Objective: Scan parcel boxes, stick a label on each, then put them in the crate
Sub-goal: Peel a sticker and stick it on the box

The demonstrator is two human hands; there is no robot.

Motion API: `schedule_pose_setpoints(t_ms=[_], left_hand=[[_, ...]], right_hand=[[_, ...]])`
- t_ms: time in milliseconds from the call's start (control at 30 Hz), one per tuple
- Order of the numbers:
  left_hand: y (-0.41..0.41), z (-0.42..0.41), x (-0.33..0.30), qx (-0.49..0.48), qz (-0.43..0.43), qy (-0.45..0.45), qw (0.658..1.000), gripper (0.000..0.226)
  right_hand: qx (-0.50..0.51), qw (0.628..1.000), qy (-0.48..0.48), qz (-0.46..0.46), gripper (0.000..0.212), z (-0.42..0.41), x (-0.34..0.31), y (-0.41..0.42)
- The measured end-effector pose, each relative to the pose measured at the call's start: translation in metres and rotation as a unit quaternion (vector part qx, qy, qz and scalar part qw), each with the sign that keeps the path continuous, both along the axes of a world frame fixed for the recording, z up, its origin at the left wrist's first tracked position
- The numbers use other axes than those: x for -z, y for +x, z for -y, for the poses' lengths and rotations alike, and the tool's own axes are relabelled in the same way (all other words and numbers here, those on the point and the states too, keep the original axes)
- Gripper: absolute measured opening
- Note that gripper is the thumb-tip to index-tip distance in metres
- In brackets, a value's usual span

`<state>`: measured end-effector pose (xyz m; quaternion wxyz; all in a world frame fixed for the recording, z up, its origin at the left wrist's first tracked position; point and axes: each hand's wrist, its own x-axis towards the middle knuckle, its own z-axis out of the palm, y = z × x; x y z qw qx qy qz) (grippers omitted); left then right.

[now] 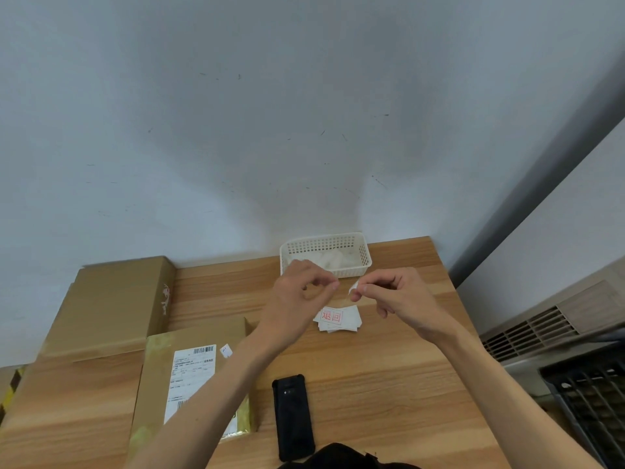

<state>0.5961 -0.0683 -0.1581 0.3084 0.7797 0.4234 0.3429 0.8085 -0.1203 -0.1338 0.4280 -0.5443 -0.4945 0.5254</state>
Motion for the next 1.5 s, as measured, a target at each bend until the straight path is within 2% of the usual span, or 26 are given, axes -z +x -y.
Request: schedule_pose_setpoints(t_ms=[133,600,867,1133,1267,1500], left_hand=[[0.01,0.006,-0.003,0.065,-0.027,0.109,0.991,0.017],[0.011,0.005,0.004,0.052,-0.07,0.199,0.976,0.02],[0.01,0.004,0.001,0.076,-0.098,0.187,0.975,0.023],[0.012,0.005,-0.006,0.064,-0.101,0.184,0.976,0.02],[0.01,0.006,-0.009,0.054,-0.076,0.109,0.99,0.023],[0.005,0.006,-0.012,0.048,-0.033,0.005,0.998,0.012]], right_hand=[[0.011,1.0,0.01,0.009,0.012,-0.001,0.003,-0.003],[-0.016,0.997,0.027,0.066,0.013,0.0,0.01,-0.007],[-0.046,0.991,0.045,0.12,0.014,0.001,0.013,-0.006],[-0.034,0.987,0.073,0.143,0.015,0.004,0.011,-0.011],[-0.029,0.989,0.076,0.123,0.015,0.005,0.008,-0.012],[-0.033,0.99,0.073,0.12,0.014,0.005,0.006,-0.012]])
